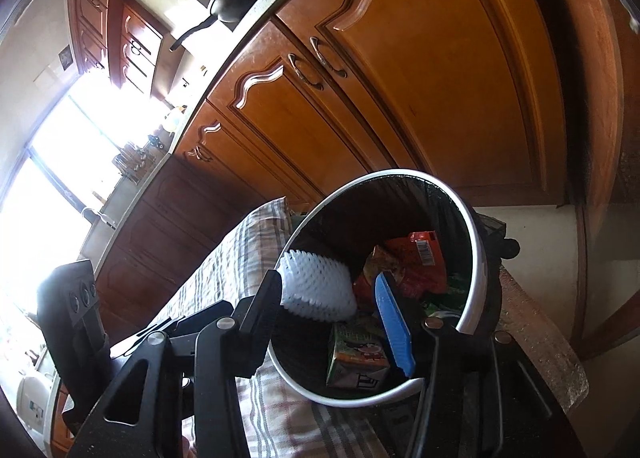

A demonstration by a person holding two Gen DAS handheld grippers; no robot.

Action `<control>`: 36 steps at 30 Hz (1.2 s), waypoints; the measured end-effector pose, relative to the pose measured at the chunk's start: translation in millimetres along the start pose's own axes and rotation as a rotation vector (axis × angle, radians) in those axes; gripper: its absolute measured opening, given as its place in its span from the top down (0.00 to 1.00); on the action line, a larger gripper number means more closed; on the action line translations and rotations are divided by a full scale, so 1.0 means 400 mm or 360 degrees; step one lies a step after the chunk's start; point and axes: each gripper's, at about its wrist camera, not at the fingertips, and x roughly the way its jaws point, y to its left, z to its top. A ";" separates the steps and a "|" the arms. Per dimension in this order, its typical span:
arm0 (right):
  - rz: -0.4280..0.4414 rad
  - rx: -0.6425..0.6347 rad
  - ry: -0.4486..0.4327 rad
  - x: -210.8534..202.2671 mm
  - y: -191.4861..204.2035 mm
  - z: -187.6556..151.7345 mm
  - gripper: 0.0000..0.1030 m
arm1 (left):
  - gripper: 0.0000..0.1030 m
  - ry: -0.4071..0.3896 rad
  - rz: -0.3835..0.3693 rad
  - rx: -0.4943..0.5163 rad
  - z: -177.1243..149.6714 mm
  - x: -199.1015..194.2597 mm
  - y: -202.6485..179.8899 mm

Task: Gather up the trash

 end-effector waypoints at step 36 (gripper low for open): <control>-0.0411 -0.0536 -0.0698 -0.330 0.372 -0.286 0.00 | 0.00 -0.0800 0.0237 -0.0285 -0.342 -0.539 0.135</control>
